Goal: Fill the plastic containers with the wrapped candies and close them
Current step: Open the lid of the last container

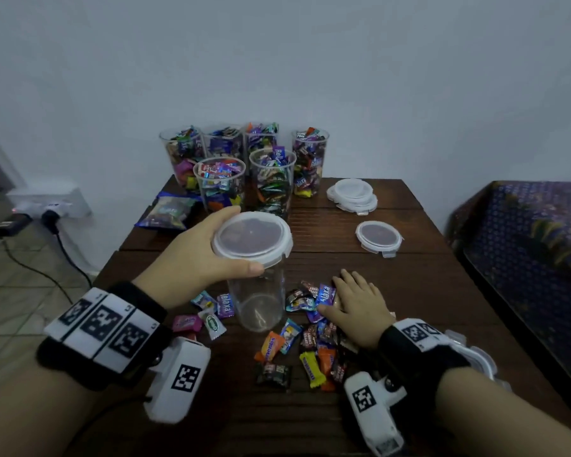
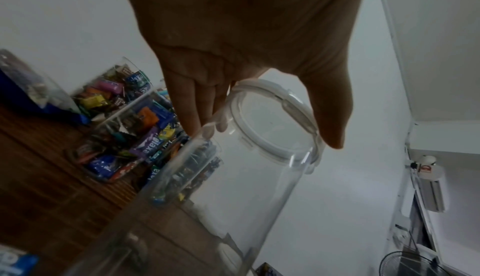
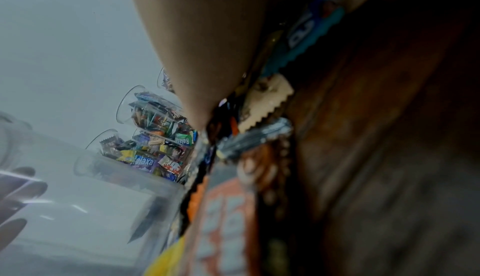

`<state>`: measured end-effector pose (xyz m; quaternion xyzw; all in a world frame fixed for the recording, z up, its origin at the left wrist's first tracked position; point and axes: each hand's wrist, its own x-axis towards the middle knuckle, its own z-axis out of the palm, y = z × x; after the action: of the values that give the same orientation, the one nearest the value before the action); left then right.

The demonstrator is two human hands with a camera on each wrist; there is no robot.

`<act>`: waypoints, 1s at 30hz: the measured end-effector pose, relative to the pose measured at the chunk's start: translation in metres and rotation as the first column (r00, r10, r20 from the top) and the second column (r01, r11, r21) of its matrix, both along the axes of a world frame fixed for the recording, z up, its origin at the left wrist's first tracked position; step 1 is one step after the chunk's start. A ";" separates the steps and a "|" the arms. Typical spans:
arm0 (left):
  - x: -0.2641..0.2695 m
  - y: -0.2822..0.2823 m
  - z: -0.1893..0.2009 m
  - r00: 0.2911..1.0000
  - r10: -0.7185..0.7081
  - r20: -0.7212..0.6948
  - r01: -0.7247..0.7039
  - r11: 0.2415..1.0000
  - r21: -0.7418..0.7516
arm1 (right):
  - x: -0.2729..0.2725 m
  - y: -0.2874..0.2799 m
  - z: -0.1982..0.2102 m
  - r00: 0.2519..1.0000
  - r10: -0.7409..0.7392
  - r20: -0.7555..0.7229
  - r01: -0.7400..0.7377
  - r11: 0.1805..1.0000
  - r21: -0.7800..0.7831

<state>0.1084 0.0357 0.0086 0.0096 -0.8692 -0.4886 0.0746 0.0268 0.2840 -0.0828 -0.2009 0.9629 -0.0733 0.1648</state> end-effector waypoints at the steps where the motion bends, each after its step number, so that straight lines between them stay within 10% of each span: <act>1: 0.001 0.000 -0.001 1.000 0.001 -0.002 -0.001 1.000 -0.001 | 0.000 0.000 0.000 1.000 0.001 0.003 -0.001 1.000 0.000; 13: 0.012 -0.004 -0.005 0.999 -0.031 -0.031 0.025 0.986 -0.162 | 0.001 -0.012 0.026 0.999 -0.015 0.052 0.014 0.999 0.031; 19: 0.027 -0.013 -0.007 0.980 0.165 -0.107 -0.185 0.957 -0.223 | 0.010 -0.025 0.086 0.996 -0.032 -0.079 0.004 0.944 -0.330; 30: 0.026 0.006 -0.016 0.977 0.211 -0.031 -0.207 0.972 0.107 | -0.002 -0.079 0.124 0.992 0.126 -0.001 -0.099 0.775 -0.624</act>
<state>0.1345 0.0419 -0.0069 0.0947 -0.8351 -0.5225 0.1433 0.0252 0.2054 0.0415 -0.2996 0.8673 -0.3812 0.1128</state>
